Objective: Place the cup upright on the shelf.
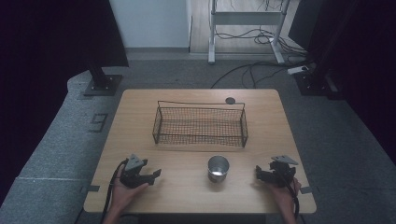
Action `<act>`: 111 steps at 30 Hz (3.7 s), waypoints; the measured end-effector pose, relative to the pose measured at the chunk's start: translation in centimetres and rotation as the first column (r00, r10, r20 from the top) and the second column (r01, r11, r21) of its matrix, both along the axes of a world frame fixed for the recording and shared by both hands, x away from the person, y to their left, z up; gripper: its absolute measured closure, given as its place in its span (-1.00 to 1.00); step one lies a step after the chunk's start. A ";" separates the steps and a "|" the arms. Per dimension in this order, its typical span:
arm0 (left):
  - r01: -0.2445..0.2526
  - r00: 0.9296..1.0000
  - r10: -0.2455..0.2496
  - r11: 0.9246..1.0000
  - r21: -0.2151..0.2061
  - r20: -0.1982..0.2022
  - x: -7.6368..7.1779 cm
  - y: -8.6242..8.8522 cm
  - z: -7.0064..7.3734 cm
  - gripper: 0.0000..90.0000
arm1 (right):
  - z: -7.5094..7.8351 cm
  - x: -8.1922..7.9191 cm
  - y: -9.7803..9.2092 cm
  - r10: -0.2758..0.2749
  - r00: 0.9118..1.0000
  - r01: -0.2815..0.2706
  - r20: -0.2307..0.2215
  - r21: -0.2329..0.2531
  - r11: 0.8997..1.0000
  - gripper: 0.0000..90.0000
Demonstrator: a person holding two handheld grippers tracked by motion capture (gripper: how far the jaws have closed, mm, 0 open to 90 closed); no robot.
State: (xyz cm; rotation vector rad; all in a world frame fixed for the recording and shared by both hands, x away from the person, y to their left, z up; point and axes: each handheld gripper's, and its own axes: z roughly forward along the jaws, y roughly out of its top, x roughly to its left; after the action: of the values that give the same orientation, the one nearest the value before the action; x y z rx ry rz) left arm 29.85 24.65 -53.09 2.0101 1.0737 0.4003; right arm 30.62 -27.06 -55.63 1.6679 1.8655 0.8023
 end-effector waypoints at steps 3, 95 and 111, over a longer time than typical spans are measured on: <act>0.001 1.000 -0.001 0.999 -0.051 -0.008 0.1 0.3 0.1 -0.48 | 0.0 0.1 0.0 -0.011 1.000 0.011 -0.006 0.000 1.000 -1.00; 0.235 0.972 -0.237 0.965 -0.121 -0.004 2.8 -11.1 5.3 -0.66 | 0.1 -1.9 0.3 -0.051 0.998 0.051 0.022 -0.001 0.999 -0.80; 0.278 0.960 -0.281 0.953 -0.116 -0.006 2.6 -14.3 5.3 -0.72 | 0.1 -1.9 0.3 -0.051 0.998 0.051 0.022 -0.001 0.999 -0.80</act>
State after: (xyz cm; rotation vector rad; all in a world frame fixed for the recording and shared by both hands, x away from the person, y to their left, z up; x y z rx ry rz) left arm 32.44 10.38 -47.83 2.0303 0.7895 0.1635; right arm 28.73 -26.73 -55.57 1.6918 1.8013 0.7948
